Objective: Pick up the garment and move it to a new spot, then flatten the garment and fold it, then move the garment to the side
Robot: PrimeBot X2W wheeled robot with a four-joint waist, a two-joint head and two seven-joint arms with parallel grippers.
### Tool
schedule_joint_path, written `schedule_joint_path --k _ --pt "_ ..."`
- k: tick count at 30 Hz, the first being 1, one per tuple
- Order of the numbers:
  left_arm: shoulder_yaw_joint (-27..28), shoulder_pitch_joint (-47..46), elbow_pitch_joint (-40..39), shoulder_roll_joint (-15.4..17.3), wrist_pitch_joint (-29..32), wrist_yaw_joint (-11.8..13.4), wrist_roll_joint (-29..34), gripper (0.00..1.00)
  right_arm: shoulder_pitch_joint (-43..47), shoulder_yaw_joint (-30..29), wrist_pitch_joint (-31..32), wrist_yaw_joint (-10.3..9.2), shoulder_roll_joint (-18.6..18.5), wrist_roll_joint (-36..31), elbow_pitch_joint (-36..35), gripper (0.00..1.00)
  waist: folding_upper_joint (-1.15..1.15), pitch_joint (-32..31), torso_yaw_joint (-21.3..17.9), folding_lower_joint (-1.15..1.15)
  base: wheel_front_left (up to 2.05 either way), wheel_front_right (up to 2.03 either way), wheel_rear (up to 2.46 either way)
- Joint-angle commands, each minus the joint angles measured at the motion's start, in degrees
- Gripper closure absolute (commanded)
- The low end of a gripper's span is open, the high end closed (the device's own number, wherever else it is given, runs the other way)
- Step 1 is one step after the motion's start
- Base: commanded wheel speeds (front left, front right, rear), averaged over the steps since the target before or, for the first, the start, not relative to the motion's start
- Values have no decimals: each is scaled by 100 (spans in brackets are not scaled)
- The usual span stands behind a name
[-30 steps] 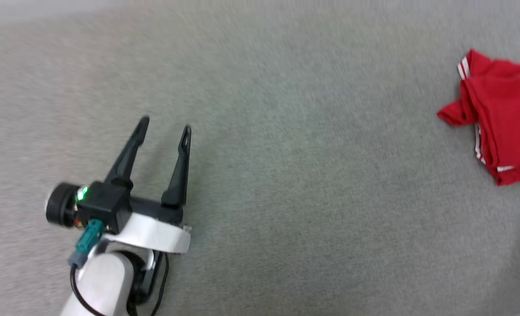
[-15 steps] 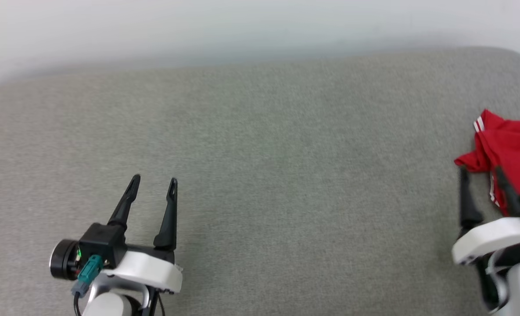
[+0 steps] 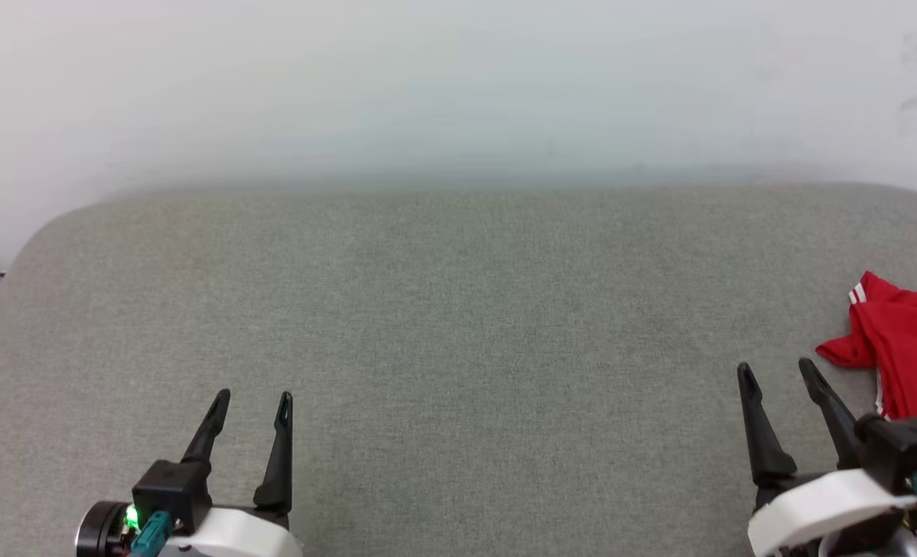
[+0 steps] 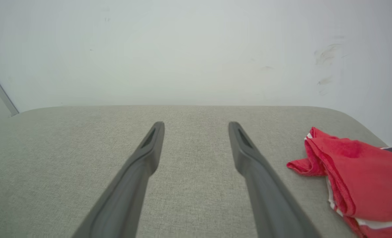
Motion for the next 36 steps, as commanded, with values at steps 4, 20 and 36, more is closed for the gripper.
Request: schedule_joint_path --k 4,20,36 --pt "8 212 -19 27 -36 -11 2 0 505 -11 220 -8 44 -62 -604 0 0 -170 2 1 0 0 0" --pt "89 326 -102 17 -41 5 31 0 934 -63 551 -8 51 164 -1310 0 0 -210 -6 1 0 0 0" --pt "114 340 -19 -35 7 -8 12 100 918 -76 570 -1 26 207 -1361 100 0 -173 20 1 0 0 0"
